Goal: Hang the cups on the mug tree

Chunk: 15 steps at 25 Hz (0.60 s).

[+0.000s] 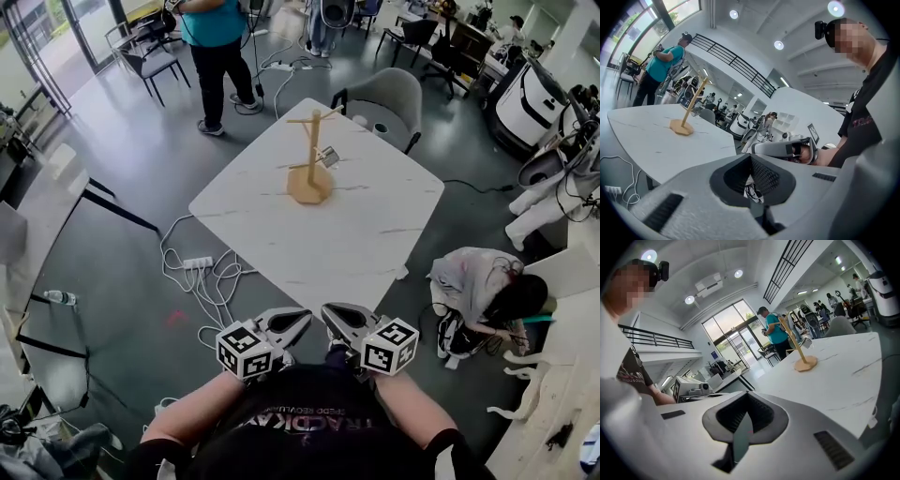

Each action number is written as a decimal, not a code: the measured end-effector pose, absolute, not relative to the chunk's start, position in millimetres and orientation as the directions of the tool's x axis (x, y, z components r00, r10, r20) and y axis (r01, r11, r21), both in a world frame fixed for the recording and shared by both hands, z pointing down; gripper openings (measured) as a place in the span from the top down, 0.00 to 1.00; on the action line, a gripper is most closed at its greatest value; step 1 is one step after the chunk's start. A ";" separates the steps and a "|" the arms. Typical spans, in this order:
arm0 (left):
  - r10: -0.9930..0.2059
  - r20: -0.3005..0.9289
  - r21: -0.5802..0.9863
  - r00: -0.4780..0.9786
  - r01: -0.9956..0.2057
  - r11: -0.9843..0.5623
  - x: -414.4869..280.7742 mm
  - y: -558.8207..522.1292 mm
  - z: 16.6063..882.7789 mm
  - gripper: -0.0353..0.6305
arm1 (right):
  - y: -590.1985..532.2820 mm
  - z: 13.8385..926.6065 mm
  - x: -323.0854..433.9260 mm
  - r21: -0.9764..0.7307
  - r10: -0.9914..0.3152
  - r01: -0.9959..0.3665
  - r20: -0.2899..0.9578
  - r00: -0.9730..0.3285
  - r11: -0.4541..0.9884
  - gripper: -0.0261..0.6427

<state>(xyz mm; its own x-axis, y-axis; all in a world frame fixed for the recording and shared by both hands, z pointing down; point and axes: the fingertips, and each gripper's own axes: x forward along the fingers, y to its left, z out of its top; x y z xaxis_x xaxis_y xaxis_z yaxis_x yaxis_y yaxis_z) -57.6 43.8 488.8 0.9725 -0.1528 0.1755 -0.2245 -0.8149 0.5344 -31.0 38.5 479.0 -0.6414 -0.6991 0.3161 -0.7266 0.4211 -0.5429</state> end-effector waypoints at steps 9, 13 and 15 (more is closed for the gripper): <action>-0.138 0.175 0.544 0.975 -0.213 -0.812 -71.5 63.9 491.3 0.95 | 63.0 488.4 -58.3 -0.573 -0.699 -0.716 0.315 -0.642 0.399 0.94; -0.133 0.177 0.547 0.975 -0.210 -0.811 -75.2 71.9 492.7 0.95 | 71.7 490.6 -65.4 -0.585 -0.699 -0.708 0.310 -0.645 0.395 0.94; -0.130 0.178 0.546 0.975 -0.208 -0.811 -76.7 74.7 492.7 0.95 | 74.6 490.2 -67.4 -0.590 -0.699 -0.705 0.305 -0.647 0.395 0.94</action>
<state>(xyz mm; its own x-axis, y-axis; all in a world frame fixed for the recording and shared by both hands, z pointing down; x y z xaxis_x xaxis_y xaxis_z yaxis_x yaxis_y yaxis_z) -76.7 74.7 492.7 0.9753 -0.1302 0.1785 -0.2083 -0.8113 0.5463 -67.4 74.6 490.2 -0.6469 -0.6990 0.3049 -0.7045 0.3948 -0.5898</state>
